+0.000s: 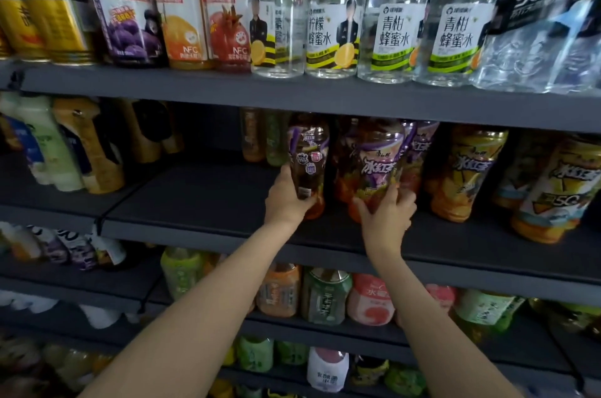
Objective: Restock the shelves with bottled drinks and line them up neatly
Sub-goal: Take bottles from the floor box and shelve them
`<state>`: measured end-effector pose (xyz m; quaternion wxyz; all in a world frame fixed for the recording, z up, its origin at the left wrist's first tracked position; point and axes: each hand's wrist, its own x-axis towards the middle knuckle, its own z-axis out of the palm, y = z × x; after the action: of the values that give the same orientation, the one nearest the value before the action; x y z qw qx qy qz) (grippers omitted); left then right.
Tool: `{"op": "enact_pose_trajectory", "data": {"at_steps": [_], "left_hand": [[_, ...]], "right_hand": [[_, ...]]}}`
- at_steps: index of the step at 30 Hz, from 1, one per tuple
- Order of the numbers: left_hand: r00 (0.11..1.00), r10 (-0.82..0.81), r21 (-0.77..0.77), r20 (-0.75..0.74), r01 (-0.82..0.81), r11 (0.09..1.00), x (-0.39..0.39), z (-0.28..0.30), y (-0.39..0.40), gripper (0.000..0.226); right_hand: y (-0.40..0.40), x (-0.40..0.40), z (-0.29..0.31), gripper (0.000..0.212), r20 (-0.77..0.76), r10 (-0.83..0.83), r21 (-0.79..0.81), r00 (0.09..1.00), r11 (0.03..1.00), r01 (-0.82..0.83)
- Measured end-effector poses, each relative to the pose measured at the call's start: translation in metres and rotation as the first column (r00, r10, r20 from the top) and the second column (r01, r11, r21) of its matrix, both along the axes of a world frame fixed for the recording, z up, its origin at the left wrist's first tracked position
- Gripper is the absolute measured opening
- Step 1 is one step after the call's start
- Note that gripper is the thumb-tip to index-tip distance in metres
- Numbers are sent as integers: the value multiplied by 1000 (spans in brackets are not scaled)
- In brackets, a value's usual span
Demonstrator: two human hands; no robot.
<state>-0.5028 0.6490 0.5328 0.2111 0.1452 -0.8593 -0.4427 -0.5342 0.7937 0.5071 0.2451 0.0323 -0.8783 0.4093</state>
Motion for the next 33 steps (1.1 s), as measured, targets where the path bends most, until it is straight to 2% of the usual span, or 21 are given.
{"op": "enact_pose_trajectory", "data": {"at_steps": [5, 10, 15, 18, 20, 22, 24, 27, 29, 33], "left_hand": [[997, 57, -54, -55, -60, 997, -19, -9, 4, 64], [981, 137, -8, -137, -139, 990, -47, -25, 13, 68], [984, 147, 46, -100, -143, 989, -72, -18, 9, 62], [993, 99, 92, -69, -92, 992, -70, -13, 7, 64], [998, 35, 100, -58, -29, 995, -58, -14, 5, 67], [997, 2, 90, -78, 5, 996, -36, -20, 0, 70], [989, 30, 101, -145, -15, 995, -1, -28, -11, 62], [943, 157, 125, -293, -125, 984, 66, -45, -46, 41], [917, 249, 134, -312, -217, 967, 118, -69, -86, 33], [870, 480, 166, -112, -460, 872, 237, -145, -192, 23]], "right_hand": [[-3, -5, 1, 62, -4, -46, 85, 999, 995, 46], [-11, -6, 2, 63, 38, -121, 89, 992, 989, 117], [-20, -11, 4, 63, 102, -169, 93, 980, 983, 160], [-23, -12, 7, 69, 153, -163, 99, 975, 984, 149], [-22, -10, 11, 72, 186, -152, 42, 971, 988, 147], [-25, 4, 14, 70, 178, -167, -99, 970, 977, 187], [-40, 27, 13, 62, 61, -184, -257, 981, 947, 193], [-92, 75, -1, 44, -172, -20, -284, 985, 958, -31], [-139, 109, -16, 37, -179, 142, -228, 974, 957, -181], [-239, 189, -64, 30, -83, 420, -87, 904, 900, -426]]}}
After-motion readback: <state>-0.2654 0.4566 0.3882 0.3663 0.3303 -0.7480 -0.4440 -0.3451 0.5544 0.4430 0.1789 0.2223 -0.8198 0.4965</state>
